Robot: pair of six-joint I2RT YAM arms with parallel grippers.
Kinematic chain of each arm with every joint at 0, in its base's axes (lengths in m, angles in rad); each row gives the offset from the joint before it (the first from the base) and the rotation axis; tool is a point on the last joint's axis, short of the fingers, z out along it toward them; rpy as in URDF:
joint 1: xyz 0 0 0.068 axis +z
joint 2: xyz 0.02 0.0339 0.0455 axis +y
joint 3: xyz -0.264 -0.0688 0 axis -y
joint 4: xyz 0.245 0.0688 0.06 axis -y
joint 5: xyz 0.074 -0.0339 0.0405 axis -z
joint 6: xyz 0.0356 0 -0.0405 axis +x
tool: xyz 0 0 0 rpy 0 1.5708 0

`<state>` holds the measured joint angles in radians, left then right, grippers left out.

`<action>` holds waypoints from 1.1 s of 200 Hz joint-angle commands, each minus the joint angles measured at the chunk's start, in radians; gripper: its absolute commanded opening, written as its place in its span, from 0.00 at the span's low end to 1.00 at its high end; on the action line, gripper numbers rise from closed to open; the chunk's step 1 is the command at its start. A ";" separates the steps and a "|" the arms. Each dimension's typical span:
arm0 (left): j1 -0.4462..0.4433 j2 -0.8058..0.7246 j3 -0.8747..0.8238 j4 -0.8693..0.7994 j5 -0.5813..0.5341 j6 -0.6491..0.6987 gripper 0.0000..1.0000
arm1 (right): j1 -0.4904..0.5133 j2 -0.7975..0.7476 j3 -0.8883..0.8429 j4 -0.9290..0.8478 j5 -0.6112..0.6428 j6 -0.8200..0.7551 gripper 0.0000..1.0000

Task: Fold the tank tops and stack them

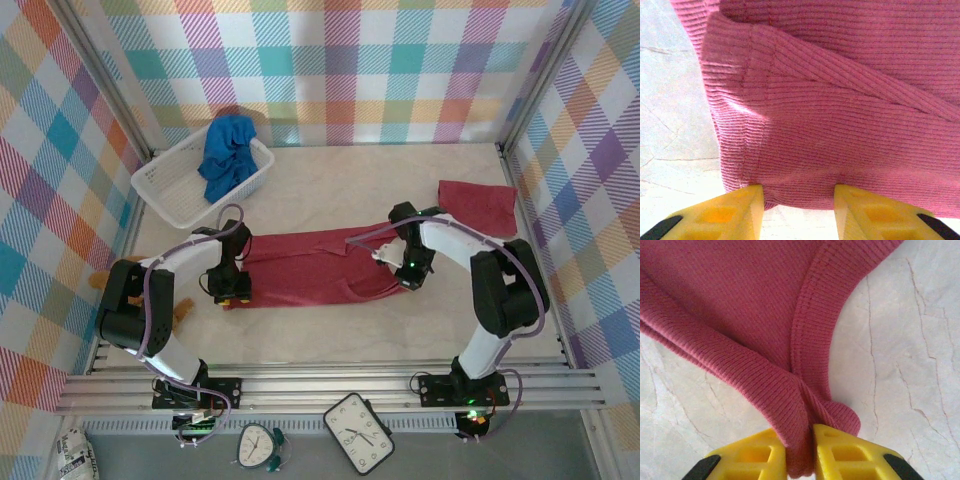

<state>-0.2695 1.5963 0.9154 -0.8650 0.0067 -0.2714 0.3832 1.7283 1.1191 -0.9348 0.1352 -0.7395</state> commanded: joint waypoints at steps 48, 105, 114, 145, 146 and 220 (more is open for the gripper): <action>0.012 0.018 0.008 -0.026 0.011 0.006 0.41 | -0.045 0.036 0.057 0.004 -0.040 0.026 0.33; 0.012 0.030 0.011 -0.030 0.012 0.008 0.40 | -0.065 0.078 0.092 0.045 -0.064 0.032 0.35; 0.012 0.030 0.010 -0.032 0.013 0.006 0.40 | -0.071 0.085 0.096 0.055 -0.071 0.038 0.35; 0.012 0.027 0.013 -0.036 -0.002 0.002 0.40 | -0.090 0.144 0.102 0.043 -0.033 0.058 0.35; 0.012 0.027 0.013 -0.036 -0.002 0.002 0.40 | -0.090 0.146 0.099 0.044 -0.029 0.060 0.35; 0.010 0.011 0.050 -0.059 0.074 0.020 0.41 | -0.133 0.038 0.034 0.095 0.021 0.134 0.43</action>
<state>-0.2695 1.6218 0.9211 -0.8680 0.0288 -0.2687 0.2573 1.8385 1.1763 -0.8555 0.1368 -0.6491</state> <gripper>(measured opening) 0.407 0.406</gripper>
